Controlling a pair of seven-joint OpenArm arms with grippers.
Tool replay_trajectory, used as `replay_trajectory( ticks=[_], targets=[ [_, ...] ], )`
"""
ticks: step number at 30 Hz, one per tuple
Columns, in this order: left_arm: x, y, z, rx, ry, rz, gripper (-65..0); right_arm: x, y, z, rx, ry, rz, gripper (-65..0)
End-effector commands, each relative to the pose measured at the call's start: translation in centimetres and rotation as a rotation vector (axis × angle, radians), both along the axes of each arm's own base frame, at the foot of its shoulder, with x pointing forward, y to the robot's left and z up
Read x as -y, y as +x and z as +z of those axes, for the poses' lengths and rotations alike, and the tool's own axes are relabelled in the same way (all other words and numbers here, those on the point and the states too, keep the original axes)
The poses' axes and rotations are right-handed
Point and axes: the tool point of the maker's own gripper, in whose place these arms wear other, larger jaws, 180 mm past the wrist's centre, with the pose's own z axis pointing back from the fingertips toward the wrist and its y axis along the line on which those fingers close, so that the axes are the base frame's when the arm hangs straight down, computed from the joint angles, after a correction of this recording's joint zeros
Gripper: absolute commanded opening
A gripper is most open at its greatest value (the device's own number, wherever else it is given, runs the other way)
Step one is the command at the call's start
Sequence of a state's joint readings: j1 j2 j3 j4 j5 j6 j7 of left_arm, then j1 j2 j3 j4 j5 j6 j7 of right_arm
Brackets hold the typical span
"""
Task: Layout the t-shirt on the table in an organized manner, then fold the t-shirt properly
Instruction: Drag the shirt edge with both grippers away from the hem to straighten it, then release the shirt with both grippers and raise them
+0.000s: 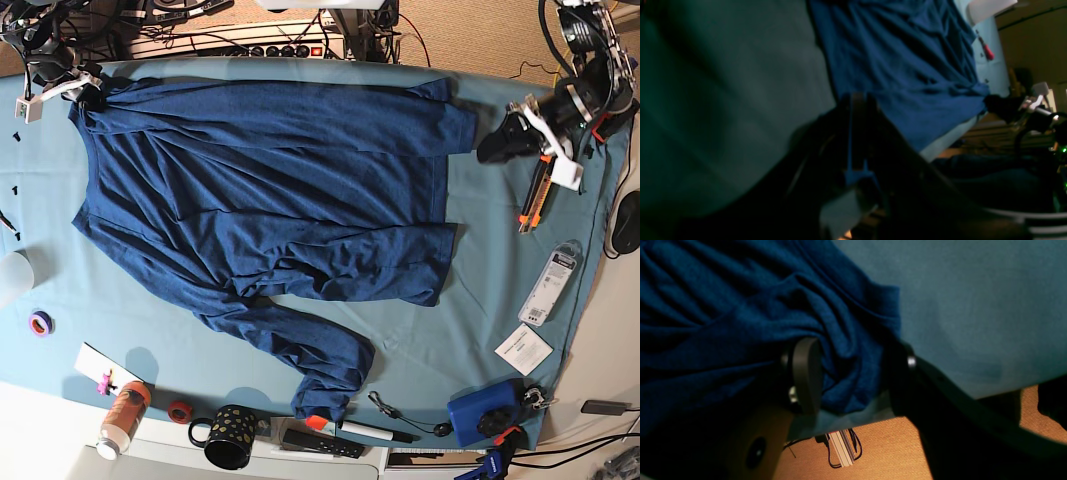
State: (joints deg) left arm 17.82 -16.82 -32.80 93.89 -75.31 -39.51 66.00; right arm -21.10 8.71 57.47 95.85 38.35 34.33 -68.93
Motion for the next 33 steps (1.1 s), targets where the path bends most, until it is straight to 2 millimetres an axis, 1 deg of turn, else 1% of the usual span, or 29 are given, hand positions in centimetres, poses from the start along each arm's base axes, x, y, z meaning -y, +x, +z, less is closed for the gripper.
replay_trajectory(
  ticks=[1, 3, 7, 11, 13, 15, 17, 20, 22, 24, 26, 30, 33],
  targets=[
    [0.2, 0.5, 1.4, 0.05, -0.033, -0.006, -65.0, 1.0, -0.9, 0.2, -0.049, -0.036, -0.01, -34.4],
    [1.5, -0.2, 1.2, 0.028, -0.068, -0.047, -65.0, 1.0, -0.8, 0.2, -0.044, -0.035, -0.01, -34.4],
    [5.4, -2.0, 0.1, -0.03, -0.119, -0.151, -65.0, 1.0, -0.7, 0.3, -0.037, -0.038, -0.011, -34.4],
    [8.9, -3.0, -0.3, -0.055, -0.153, -0.263, -65.0, 1.1, -0.7, 0.3, -0.036, -0.039, -0.011, -34.4],
    [10.2, -3.6, -0.8, -0.071, -0.145, -0.308, -65.0, 1.1, -0.7, 0.3, -0.037, -0.039, -0.011, -34.4],
    [10.9, -4.0, -1.8, -0.084, -0.094, -0.332, -65.0, 1.1, -0.7, 0.3, -0.037, -0.039, -0.011, -34.4],
    [11.0, -4.1, -3.6, -0.116, -0.002, -0.33, -65.0, 1.1, -0.7, 0.3, -0.037, -0.039, -0.011, -34.4],
    [9.6, -3.7, -6.8, -0.201, 0.168, -0.259, -65.0, 1.1, -0.7, 0.3, -0.037, -0.039, -0.011, -34.4],
    [8.7, -3.5, -7.9, -0.221, 0.249, -0.223, -65.0, 1.1, -0.7, 0.3, -0.036, -0.04, -0.011, -34.4],
    [8.2, -3.3, -8.3, -0.229, 0.277, -0.208, -65.0, 1.2, -0.6, 0.4, -0.036, -0.045, -0.011, -34.4],
    [8.1, -3.4, -8.4, -0.231, 0.284, -0.21, -65.0, 1.7, -0.8, 0.4, -0.052, -0.072, -0.012, -34.4],
    [8.1, -3.5, -8.5, -0.234, 0.292, -0.213, -65.0, 4.0, -1.3, 1.2, -0.108, -0.172, -0.01, -34.4],
    [8.1, -3.5, -8.5, -0.234, 0.292, -0.213, -65.0, 5.8, -1.2, 2.3, -0.119, -0.224, -0.034, -34.4]
  ],
)
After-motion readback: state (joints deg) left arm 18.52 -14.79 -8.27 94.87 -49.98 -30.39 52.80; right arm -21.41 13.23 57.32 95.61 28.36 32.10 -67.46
